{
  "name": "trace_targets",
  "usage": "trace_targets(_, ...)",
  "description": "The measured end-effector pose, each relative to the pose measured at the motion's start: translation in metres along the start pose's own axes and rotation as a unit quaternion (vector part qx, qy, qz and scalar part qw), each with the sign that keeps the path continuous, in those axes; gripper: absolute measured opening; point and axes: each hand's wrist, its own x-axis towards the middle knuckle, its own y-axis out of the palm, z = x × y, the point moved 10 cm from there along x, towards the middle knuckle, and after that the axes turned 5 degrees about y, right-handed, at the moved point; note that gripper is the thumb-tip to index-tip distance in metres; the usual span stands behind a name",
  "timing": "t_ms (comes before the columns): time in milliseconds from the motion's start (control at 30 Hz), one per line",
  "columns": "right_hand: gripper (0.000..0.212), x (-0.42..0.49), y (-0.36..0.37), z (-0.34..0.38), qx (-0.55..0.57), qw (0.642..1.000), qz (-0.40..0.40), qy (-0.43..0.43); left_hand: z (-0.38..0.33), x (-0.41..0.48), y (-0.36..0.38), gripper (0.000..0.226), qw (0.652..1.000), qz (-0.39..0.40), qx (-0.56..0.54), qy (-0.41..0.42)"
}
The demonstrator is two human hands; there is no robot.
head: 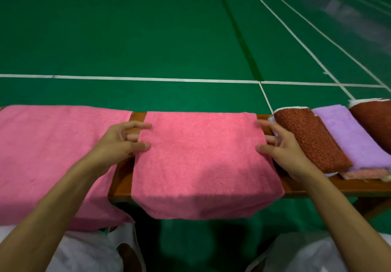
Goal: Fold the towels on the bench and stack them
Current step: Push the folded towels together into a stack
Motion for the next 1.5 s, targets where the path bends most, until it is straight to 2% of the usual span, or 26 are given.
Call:
trace_targets(133, 0.043, -0.003, -0.009, -0.001, 0.001, 0.999, -0.043, -0.009, -0.001, -0.006, -0.016, 0.033, 0.998, -0.032, 0.055, 0.02)
trace_targets(400, 0.04, -0.013, -0.018, 0.02, -0.094, 0.988, -0.121, -0.036, -0.015, -0.019, -0.041, 0.026, 0.977, -0.139, 0.144, 0.069)
trace_targets(567, 0.028, -0.027, -0.033, 0.045, -0.225, 0.953, -0.196, -0.058, -0.023, -0.024, -0.046, 0.017, 0.971, -0.134, 0.18, 0.082)
trace_targets(700, 0.021, -0.041, -0.037, 0.065, -0.347, 0.898, -0.258, -0.074, -0.024, -0.027, -0.046, 0.011, 0.97, -0.128, 0.196, 0.073)
trace_targets(800, 0.022, -0.037, -0.039, 0.067, -0.401, 0.873, -0.272, -0.057, -0.024, -0.026, -0.046, 0.011, 0.972, -0.128, 0.186, 0.072)
trace_targets(867, 0.022, -0.03, -0.042, 0.062, -0.415, 0.871, -0.26, -0.041, -0.021, -0.023, -0.047, 0.01, 0.977, -0.128, 0.163, 0.059)
trace_targets(933, 0.016, -0.024, -0.041, 0.056, -0.352, 0.907, -0.23, -0.037, -0.018, -0.017, -0.047, 0.01, 0.984, -0.126, 0.122, 0.039)
trace_targets(1000, 0.014, -0.014, -0.033, 0.046, -0.164, 0.969, -0.187, 0.003, -0.016, -0.009, -0.045, 0.012, 0.992, -0.111, 0.062, 0.012)
trace_targets(1067, 0.017, 0.001, -0.018, 0.038, 0.01, 0.987, -0.145, 0.061, -0.014, 0.001, -0.038, 0.014, 0.996, -0.083, 0.003, -0.013)
trace_targets(1133, 0.018, 0.022, -0.006, 0.039, 0.092, 0.984, -0.13, 0.081, -0.02, 0.014, -0.032, 0.011, 0.996, -0.08, -0.041, -0.015)
trace_targets(1200, 0.021, 0.042, -0.001, 0.051, 0.147, 0.978, -0.137, 0.056, -0.036, 0.032, -0.033, 0.005, 0.991, -0.094, -0.085, 0.034)
trace_targets(1267, 0.024, 0.06, -0.007, 0.076, 0.19, 0.97, -0.15, -0.015, -0.065, 0.048, -0.046, 0.021, 0.974, -0.133, -0.126, 0.13)
trace_targets(1367, 0.014, 0.06, -0.032, 0.137, 0.219, 0.941, -0.172, -0.191, -0.113, 0.047, -0.063, 0.017, 0.931, -0.139, -0.197, 0.273)
trace_targets(1433, 0.01, 0.044, -0.045, 0.168, 0.237, 0.919, -0.154, -0.276, -0.135, 0.033, -0.068, 0.017, 0.911, -0.112, -0.23, 0.323)
trace_targets(1500, 0.01, 0.027, -0.049, 0.177, 0.252, 0.91, -0.132, -0.302, -0.14, 0.018, -0.07, 0.015, 0.907, -0.101, -0.226, 0.341)
